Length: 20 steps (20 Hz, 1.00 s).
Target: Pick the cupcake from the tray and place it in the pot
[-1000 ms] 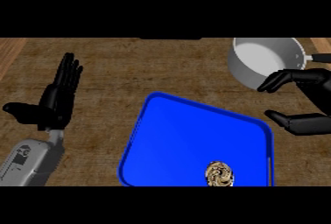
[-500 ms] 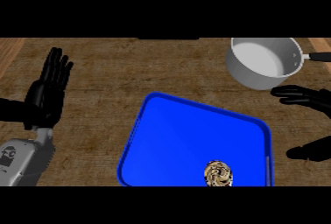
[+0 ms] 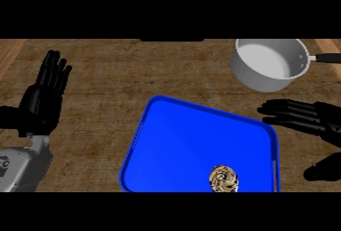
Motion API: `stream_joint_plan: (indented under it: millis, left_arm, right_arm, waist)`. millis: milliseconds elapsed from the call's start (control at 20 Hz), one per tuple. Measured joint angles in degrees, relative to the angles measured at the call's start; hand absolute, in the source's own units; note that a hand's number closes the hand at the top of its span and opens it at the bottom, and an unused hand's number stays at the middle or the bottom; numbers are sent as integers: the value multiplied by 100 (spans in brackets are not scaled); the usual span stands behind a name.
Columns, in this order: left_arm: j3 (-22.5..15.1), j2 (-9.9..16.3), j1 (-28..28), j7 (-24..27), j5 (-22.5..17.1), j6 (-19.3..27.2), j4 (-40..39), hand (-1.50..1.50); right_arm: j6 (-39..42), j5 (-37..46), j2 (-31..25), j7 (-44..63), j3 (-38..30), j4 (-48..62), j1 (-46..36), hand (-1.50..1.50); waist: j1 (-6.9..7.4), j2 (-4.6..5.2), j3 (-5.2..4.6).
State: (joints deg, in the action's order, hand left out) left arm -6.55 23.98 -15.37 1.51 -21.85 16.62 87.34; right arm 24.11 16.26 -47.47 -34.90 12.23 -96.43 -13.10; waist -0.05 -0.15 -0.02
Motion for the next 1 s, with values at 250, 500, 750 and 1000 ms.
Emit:
stream_joint_plan:
  millis: [250, 500, 750, 1000]
  left_arm:
    - [63, -103, -50, -57, 125, -29, -37, 0]
    - [98, -288, -75, -30, 321, -38, -88, 0]
    - [247, -352, -77, -149, 427, -157, -30, 0]
    - [422, -429, -73, -187, 519, -352, -48, 0]
  right_arm:
    - [252, 457, 241, 915, 358, -731, 153, -150]
    - [467, 941, 658, 1610, 641, -965, 224, -150]
    - [625, 1459, 1019, 1738, 852, -824, 326, -150]
    - [549, 2023, 1511, 1622, 1059, -597, 356, -150]
  waist:
    - [-13, 3, -2]
    - [-4, 10, -2]
    - [7, 13, 0]
    - [9, 16, 2]
